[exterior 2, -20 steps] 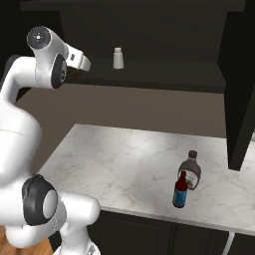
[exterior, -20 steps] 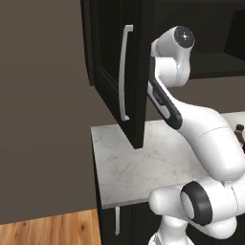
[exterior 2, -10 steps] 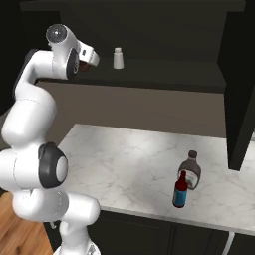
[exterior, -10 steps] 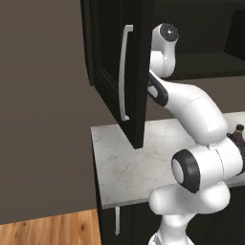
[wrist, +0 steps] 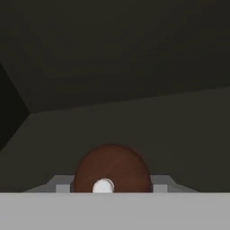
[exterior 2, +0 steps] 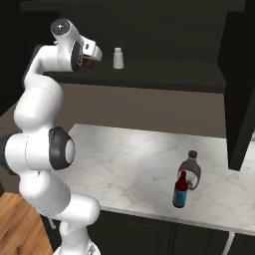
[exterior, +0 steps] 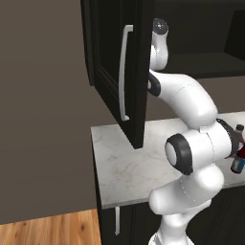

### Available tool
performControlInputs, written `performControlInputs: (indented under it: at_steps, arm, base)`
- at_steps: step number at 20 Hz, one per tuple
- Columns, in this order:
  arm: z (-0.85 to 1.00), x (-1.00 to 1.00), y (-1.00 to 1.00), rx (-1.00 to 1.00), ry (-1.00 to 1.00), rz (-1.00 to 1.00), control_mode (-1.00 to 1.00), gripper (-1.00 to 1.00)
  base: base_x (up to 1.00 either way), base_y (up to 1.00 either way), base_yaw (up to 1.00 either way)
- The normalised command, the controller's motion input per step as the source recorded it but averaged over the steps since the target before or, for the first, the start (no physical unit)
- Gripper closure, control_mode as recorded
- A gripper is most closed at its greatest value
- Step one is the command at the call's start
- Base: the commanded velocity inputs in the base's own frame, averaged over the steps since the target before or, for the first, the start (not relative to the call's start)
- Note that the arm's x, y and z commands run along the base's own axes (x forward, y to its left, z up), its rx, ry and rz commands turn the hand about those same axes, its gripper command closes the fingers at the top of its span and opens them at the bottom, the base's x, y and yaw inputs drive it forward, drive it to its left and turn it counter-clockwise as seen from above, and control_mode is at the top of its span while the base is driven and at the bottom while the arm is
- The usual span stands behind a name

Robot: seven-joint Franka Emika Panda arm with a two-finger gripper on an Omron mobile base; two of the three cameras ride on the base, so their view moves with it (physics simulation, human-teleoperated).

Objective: There are various items on the counter. Only move the condiments/shakers into the cabinet.

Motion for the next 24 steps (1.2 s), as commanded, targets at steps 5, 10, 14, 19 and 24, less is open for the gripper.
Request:
performControlInputs:
  at_steps: [5, 10, 14, 19, 24]
  arm:
    - [-0.23, 0.38, 0.0, -0.04, -0.03, 0.0, -1.0, -1.0]
    - [-0.13, 0.32, 0.0, -0.04, -0.18, 0.0, -1.0, -1.0]
    - [-0.08, 0.19, 0.0, -0.06, -0.28, 0.0, -1.0, -1.0]
    - [-0.07, 0.01, 0.0, -0.05, -0.25, 0.0, -1.0, -1.0]
    - [0.12, -0.8, -0.25, 0.1, -0.04, -0.12, -1.0, -1.0]
  base:
    - [0.0, 0.0, 0.0]
    - [0.0, 0.0, 0.0]
    - [0.0, 0.0, 0.0]
    - [0.0, 0.0, 0.0]
    - [0.0, 0.0, 0.0]
